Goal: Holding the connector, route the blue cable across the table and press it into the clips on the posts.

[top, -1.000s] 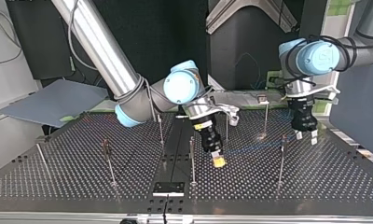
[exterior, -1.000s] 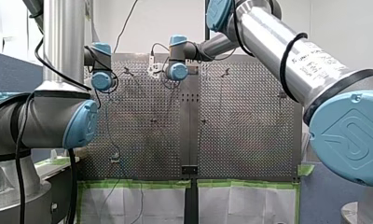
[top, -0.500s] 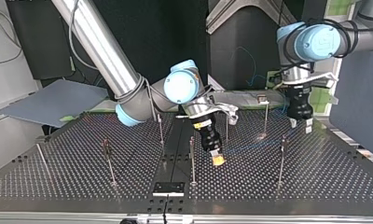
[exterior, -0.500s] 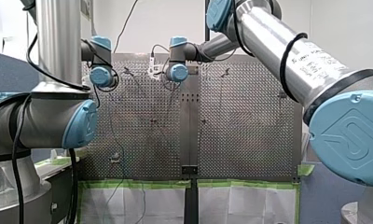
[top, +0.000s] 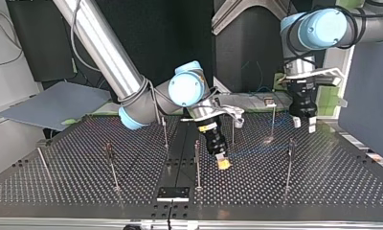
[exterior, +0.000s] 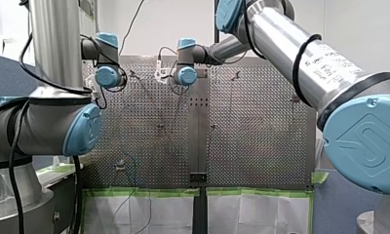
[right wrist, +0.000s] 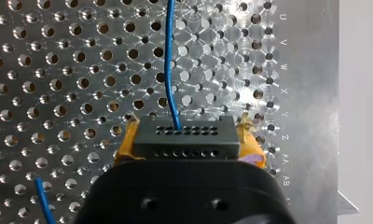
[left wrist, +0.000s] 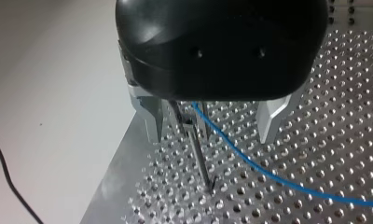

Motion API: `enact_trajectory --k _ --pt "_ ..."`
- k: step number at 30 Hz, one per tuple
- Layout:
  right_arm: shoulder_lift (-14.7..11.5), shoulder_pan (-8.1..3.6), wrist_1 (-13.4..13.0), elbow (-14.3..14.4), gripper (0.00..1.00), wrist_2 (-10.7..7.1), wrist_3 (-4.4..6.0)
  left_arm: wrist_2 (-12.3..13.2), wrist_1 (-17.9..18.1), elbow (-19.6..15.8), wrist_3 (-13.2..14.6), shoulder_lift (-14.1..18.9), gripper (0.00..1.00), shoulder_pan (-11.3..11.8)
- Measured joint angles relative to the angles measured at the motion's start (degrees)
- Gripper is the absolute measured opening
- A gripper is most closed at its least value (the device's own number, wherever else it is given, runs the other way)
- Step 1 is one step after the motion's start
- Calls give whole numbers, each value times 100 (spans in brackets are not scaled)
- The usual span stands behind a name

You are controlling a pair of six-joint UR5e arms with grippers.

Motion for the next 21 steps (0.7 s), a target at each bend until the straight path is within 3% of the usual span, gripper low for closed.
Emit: enact_trajectory --k 7,15,21 --pt "0 -1 28 16 0 0 -6 45 5 -33 233 108 100 -153" --pt "0 -6 31 26 0 4 -5 310 9 9 615 132 100 -407" --pt "0 -4 40 37 0 1 -7 273 41 27 924 126 100 -567"
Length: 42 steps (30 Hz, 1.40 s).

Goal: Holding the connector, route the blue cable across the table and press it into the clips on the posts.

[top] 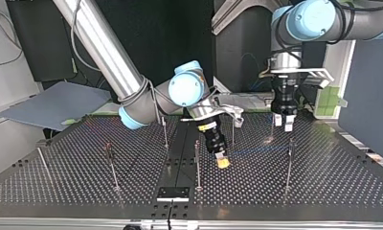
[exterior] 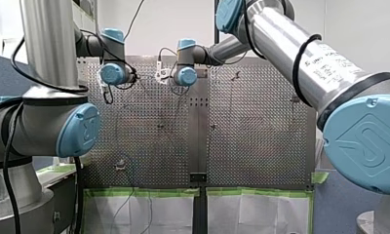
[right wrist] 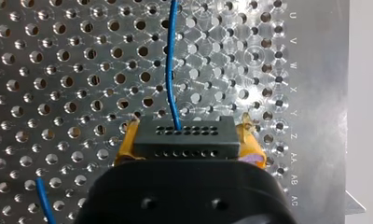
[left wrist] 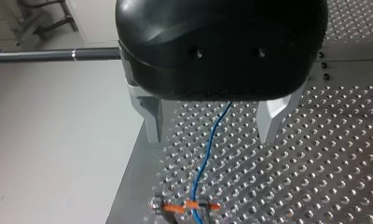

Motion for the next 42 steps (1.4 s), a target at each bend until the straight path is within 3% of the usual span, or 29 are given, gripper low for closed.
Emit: enact_trajectory --k 10,17,28,37,42 --pt "0 -5 19 17 0 -1 -1 -171 218 70 457 -177 100 -194" --pt "0 -58 58 33 0 -1 -1 -429 458 162 722 -389 100 -322" --pt "0 -112 62 39 0 -1 -7 -493 652 292 767 -498 100 -436" --pt "1 -114 67 29 0 -3 -16 -568 894 487 803 -944 100 -498" --pt "5 -96 204 -134 0 7 -16 -618 958 608 806 -1098 100 -491"
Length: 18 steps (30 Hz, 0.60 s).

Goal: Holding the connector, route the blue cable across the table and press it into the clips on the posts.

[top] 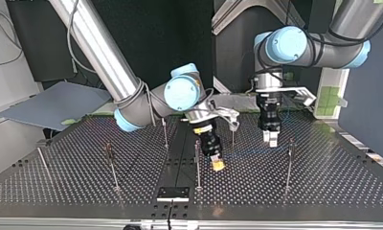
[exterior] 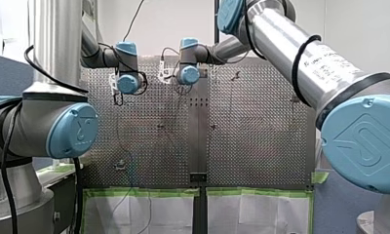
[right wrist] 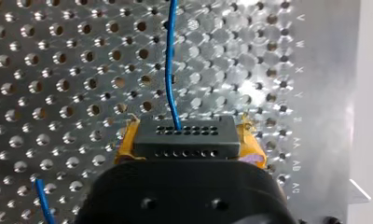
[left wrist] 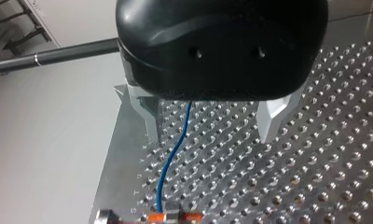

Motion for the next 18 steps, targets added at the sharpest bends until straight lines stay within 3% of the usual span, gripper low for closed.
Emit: enact_trajectory --k 18 --pt "209 49 167 -92 0 26 16 -56 72 211 10 -155 100 -11"
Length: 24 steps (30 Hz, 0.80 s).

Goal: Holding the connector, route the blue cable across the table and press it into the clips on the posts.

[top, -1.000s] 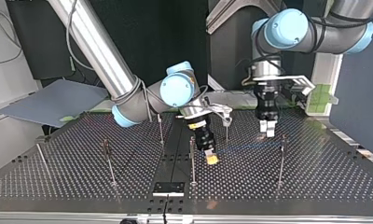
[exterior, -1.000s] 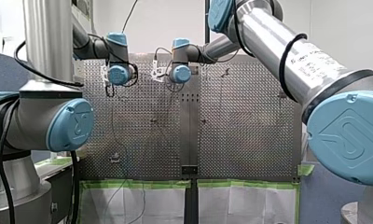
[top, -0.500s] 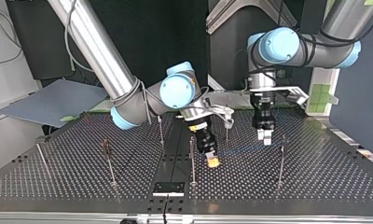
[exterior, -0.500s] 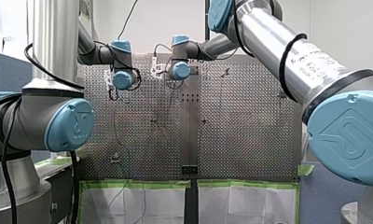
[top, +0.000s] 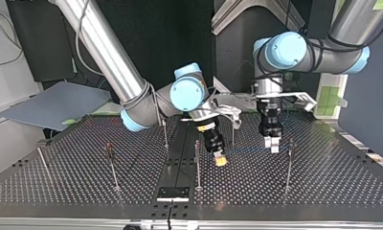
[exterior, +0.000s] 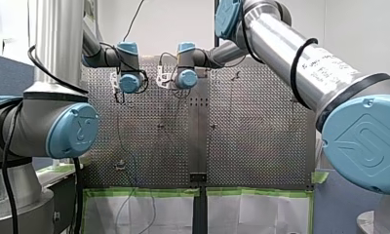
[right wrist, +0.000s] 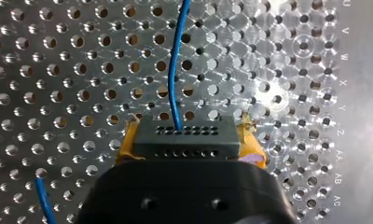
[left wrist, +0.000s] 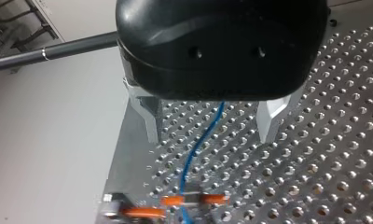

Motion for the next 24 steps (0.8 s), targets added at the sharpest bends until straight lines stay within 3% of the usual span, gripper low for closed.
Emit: enact_trajectory --k 24 --pt "9 -37 4 0 0 -2 8 -314 115 368 52 -521 100 1"
